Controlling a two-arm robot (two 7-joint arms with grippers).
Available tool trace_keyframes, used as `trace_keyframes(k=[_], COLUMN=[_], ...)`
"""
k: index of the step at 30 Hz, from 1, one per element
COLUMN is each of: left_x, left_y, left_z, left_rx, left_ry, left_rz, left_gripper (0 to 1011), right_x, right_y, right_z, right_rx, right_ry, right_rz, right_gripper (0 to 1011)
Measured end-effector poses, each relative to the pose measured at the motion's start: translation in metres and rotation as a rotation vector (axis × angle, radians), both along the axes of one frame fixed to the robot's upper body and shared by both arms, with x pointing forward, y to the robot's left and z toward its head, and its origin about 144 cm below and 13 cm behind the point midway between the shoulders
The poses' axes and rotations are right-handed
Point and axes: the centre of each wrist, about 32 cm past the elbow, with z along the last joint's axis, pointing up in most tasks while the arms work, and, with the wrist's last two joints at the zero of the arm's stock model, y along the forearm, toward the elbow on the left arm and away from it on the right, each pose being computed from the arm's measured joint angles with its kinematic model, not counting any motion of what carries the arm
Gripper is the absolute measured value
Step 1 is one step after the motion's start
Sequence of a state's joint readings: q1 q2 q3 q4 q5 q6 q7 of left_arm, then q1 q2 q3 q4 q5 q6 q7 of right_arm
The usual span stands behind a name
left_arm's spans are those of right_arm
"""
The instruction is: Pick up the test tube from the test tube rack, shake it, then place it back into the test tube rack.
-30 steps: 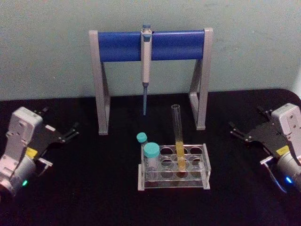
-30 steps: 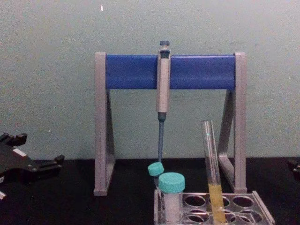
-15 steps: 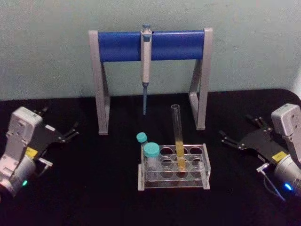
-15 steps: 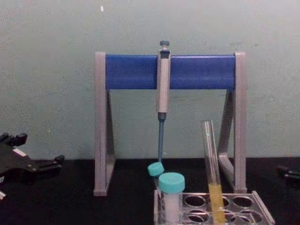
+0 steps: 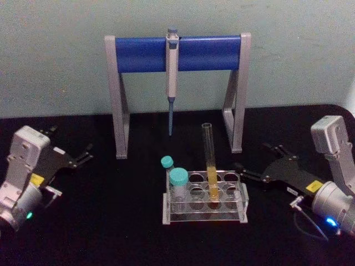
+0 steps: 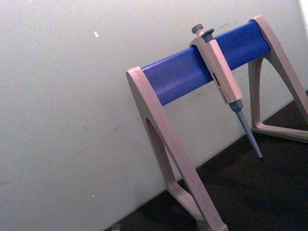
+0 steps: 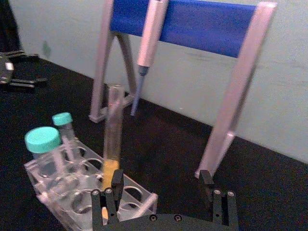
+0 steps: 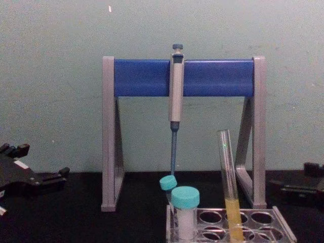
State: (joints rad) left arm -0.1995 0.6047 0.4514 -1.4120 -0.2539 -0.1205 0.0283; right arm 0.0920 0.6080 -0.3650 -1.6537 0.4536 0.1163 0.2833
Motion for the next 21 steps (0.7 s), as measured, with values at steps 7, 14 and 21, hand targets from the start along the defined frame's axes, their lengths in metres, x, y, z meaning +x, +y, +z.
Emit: trace_keyframes(k=[7, 14, 21], left_x=[0.0, 0.0, 0.0], left_y=[0.0, 0.0, 0.0], left_z=[0.0, 0.0, 0.0], left_rx=[0.0, 0.0, 0.0], left_ry=[0.0, 0.0, 0.0], left_rz=[0.0, 0.0, 0.0], left_gripper=[1010, 1009, 1009], right_x=[0.01, 0.021, 0.032], right_y=[0.01, 0.019, 0.029], right_z=[0.005, 0.01, 0.012], right_rx=[0.024, 0.045, 0.057], right_ry=[0.024, 0.03, 0.036], right_rz=[0.057, 0.102, 0.143], right_gripper=[1000, 1000, 1000])
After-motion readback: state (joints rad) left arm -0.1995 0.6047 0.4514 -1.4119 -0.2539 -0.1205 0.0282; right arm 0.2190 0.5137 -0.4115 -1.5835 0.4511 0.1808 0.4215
